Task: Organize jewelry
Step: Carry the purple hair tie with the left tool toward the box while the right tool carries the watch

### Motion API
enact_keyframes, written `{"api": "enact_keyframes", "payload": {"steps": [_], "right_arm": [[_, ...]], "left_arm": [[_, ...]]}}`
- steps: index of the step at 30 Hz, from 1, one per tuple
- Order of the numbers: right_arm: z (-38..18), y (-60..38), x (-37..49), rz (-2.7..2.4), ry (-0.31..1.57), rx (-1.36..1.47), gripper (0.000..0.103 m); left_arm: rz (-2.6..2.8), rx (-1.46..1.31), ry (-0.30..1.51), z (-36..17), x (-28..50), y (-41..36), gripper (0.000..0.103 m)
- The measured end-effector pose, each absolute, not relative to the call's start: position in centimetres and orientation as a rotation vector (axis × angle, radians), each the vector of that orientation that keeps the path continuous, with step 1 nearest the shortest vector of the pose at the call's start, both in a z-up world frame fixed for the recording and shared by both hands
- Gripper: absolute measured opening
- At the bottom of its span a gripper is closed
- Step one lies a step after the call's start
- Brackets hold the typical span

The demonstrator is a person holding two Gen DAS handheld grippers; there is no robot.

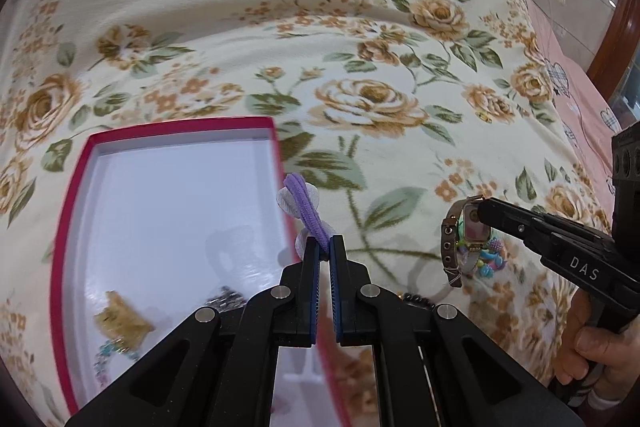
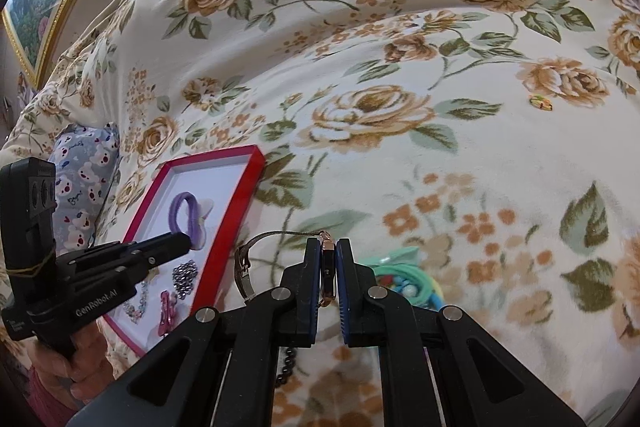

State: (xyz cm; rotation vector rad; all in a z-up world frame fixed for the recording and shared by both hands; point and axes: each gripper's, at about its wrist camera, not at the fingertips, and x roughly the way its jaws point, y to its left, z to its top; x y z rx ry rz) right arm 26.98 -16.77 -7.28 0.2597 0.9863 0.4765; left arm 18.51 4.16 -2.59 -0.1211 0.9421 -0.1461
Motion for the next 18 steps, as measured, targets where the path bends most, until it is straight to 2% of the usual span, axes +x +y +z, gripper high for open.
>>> {"api": "enact_keyframes", "payload": {"steps": [18], "right_arm": [[-5.4, -11.2, 25.9, 0.567, 0.970, 0.201, 0.007]], "left_arm": [[-0.073, -0.210, 0.907, -0.7, 14.3, 10.1, 0.004]]}}
